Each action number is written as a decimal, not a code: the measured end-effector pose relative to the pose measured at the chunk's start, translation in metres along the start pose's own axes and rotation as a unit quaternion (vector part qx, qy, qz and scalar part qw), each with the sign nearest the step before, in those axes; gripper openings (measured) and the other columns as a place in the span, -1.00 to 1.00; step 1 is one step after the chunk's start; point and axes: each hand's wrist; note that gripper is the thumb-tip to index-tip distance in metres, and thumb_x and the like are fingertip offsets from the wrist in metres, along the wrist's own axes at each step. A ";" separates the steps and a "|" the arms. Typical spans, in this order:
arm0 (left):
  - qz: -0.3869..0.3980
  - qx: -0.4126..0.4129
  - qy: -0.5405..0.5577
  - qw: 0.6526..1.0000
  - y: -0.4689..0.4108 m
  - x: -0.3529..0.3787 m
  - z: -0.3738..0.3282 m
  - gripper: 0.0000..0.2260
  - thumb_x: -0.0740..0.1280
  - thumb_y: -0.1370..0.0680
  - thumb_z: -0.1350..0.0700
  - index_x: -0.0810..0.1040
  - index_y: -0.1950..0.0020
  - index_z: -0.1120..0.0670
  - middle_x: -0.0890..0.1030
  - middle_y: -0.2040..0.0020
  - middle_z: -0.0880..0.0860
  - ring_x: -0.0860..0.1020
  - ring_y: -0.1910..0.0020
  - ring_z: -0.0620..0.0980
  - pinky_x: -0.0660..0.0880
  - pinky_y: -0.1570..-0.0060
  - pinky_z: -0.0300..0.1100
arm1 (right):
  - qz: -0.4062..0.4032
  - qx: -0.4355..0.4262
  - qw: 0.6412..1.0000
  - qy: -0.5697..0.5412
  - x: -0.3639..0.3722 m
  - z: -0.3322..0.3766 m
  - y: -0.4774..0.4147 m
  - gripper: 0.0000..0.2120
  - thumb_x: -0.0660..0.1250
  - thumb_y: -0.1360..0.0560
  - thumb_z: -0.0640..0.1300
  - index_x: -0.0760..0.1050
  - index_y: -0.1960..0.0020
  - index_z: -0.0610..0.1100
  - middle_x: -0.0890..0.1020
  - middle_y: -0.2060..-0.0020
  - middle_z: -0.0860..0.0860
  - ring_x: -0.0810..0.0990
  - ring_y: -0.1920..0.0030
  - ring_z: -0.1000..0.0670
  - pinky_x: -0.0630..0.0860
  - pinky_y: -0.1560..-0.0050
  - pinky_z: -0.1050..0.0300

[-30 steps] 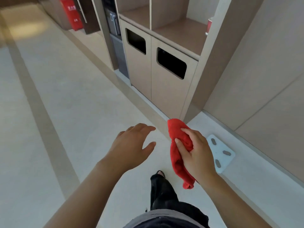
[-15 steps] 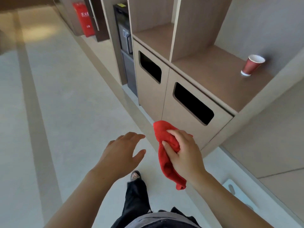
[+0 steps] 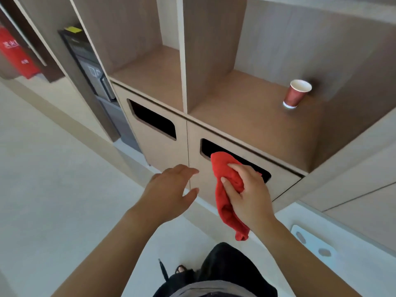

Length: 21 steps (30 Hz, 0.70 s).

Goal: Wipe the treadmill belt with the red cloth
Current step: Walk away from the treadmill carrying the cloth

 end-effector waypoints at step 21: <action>-0.007 0.049 0.022 0.999 -0.235 -0.037 0.008 -0.60 0.20 -0.54 -0.09 0.32 -0.38 -0.10 0.41 -0.34 -0.10 0.48 -0.16 -0.08 0.41 -0.21 -0.05 | -0.031 0.000 0.989 0.144 -0.025 -0.048 -0.275 -0.59 0.31 -0.51 0.03 0.43 -0.32 -0.05 0.51 -0.26 -0.03 0.44 -0.27 -0.09 0.32 -0.27 0.05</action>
Point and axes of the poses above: each hand's wrist, its own y-axis away from the middle knuckle, its own x-axis out of the palm, z = x × y
